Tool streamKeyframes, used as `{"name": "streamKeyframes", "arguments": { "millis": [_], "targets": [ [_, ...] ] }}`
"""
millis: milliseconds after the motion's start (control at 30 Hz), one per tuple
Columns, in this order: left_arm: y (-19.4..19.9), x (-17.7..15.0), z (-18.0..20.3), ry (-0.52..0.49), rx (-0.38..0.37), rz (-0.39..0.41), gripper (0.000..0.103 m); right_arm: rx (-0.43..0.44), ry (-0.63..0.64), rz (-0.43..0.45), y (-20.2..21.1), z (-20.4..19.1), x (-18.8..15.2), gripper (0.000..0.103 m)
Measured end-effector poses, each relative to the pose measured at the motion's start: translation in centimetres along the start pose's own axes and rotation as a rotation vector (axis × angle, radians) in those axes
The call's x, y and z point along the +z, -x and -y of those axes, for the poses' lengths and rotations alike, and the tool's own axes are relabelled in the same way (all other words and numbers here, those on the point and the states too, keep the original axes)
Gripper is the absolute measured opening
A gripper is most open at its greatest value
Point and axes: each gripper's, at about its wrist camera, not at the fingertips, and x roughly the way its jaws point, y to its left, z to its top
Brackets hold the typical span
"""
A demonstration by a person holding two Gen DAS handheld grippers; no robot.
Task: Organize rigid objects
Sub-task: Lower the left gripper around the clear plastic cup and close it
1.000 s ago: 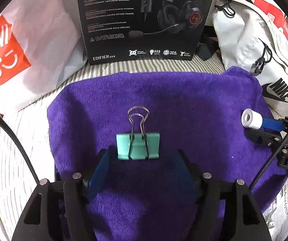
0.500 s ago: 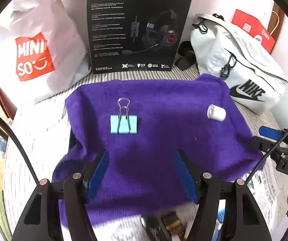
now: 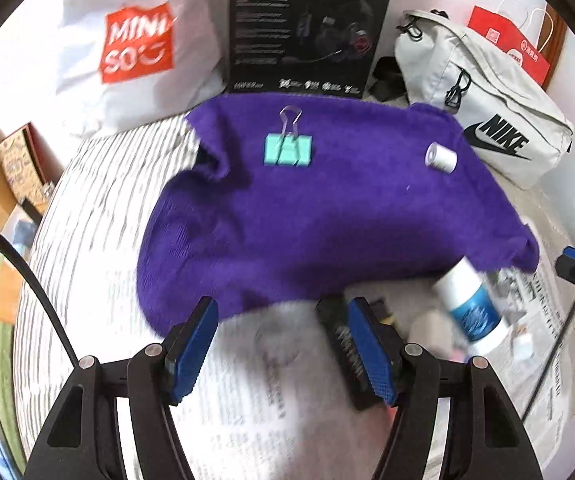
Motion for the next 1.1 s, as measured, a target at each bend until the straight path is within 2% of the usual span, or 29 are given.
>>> {"name": "streamKeyframes", "arguments": {
  "millis": [200,367,400,500,600,667,733,867,1100],
  "targets": [
    [-0.4,-1.9,-0.5,-0.001,-0.007,0.020,0.065,0.011,-0.013,0.009,0.9,-0.2,-2.1,0.061],
    [-1.4,-2.3,-0.3,-0.023,0.006,0.018,0.055,0.013,-0.021,0.008,1.0,0.0,-3.4,0.061],
    [-1.6,-2.4,-0.3,-0.023,0.003,0.020,0.050,0.011,-0.023,0.002,0.9,0.1,-3.6,0.061],
    [-1.8,-2.4,-0.1,-0.034,-0.004,0.037,0.048,0.000,-0.048,-0.008,0.6,0.8,-4.3,0.061],
    [-1.9,-2.4,0.0,-0.050,-0.003,0.054,0.037,-0.010,-0.059,-0.016,0.4,1.5,-4.7,0.061],
    [-2.0,-2.4,-0.1,-0.053,-0.010,0.061,0.035,-0.013,-0.069,-0.018,0.3,1.9,-4.8,0.061],
    [-1.9,-2.3,-0.1,-0.047,-0.011,0.069,0.026,-0.015,-0.074,-0.014,0.3,2.1,-4.9,0.062],
    [-1.9,-2.4,-0.1,-0.051,-0.030,0.073,0.026,-0.005,-0.075,-0.017,0.1,2.2,-5.1,0.061],
    [-1.7,-3.0,-0.1,-0.058,0.000,0.081,0.026,0.041,-0.020,-0.037,-0.4,0.8,-6.1,0.061]
  ]
}}
